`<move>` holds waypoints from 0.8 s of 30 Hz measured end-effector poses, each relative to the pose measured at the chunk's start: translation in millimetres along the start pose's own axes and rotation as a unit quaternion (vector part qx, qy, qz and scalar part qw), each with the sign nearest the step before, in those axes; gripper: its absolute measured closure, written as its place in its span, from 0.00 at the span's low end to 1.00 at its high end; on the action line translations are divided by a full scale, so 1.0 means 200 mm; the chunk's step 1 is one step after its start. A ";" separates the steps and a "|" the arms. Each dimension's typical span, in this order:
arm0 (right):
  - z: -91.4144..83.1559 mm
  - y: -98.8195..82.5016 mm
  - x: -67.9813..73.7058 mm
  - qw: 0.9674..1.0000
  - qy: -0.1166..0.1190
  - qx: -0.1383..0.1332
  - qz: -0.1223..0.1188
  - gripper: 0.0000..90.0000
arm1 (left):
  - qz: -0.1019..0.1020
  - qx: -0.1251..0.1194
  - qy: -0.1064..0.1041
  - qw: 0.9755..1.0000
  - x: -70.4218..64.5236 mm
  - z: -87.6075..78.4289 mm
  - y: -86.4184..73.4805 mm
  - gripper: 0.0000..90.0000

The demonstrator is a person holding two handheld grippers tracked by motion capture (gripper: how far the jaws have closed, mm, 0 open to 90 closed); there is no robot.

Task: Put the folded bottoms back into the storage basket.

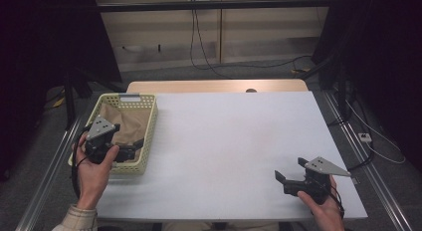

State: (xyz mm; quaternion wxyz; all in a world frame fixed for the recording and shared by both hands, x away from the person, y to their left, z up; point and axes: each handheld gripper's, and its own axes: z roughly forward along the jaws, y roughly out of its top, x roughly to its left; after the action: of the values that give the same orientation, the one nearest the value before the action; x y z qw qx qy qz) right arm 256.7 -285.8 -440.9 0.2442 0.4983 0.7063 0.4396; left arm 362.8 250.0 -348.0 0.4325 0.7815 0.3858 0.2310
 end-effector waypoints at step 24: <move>-0.01 0.00 0.00 1.000 0.002 -0.001 -0.002 0.06 | 0.023 0.003 -0.053 0.998 -0.29 0.17 0.06 0.06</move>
State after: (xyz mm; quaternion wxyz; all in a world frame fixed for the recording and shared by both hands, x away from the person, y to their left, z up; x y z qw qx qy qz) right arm 255.1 -286.0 -439.8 0.2439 0.4955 0.7074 0.4412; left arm 356.5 182.8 -356.1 0.4444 0.8026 0.3452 0.1979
